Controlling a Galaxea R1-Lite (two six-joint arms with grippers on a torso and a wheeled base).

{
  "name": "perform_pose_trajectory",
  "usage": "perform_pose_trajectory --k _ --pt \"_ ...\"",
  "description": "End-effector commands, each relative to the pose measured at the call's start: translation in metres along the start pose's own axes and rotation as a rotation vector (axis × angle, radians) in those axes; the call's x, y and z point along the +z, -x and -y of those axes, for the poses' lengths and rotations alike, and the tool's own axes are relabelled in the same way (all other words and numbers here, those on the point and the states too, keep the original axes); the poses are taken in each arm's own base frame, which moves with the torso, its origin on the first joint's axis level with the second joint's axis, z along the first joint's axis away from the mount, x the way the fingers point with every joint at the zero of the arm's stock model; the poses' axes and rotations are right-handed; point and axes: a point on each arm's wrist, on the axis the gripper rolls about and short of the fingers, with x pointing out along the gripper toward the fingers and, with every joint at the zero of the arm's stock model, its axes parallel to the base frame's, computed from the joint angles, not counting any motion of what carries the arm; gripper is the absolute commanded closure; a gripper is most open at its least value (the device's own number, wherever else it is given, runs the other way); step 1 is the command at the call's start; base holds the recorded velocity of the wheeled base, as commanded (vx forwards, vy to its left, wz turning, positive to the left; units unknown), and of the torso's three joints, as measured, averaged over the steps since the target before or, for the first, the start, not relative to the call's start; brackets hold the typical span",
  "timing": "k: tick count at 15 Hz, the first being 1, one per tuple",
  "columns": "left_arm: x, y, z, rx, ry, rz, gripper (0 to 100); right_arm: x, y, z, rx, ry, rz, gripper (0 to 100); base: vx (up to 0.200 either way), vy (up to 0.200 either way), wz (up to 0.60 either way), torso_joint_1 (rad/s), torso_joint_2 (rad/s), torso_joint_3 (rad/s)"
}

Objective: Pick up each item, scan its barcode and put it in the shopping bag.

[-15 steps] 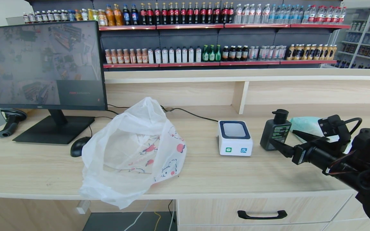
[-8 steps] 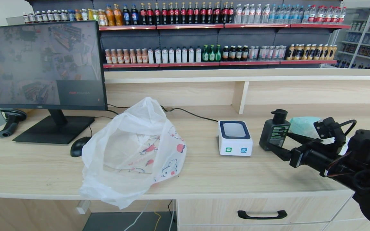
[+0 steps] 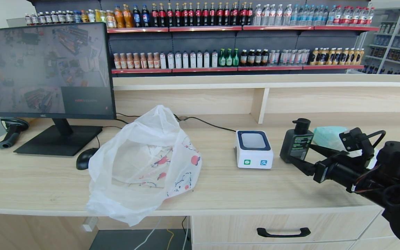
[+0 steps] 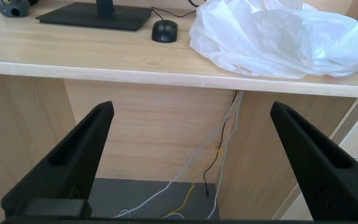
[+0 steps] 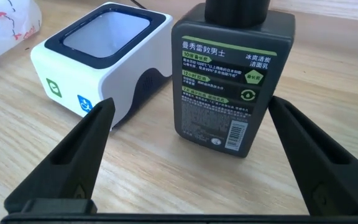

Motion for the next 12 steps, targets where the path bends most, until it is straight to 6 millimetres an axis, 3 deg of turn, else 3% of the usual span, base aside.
perform_pose_trajectory --k 1,12 --pt "0.0 0.0 0.0 0.002 -0.001 0.001 0 0.001 0.003 -0.002 0.016 0.001 0.0 0 0.0 0.0 0.0 0.0 0.0 0.0" --pt "0.0 0.0 0.0 0.002 0.001 0.001 0 0.005 0.014 -0.007 0.06 0.004 0.008 0 0.0 0.0 0.0 0.0 0.0 0.0"
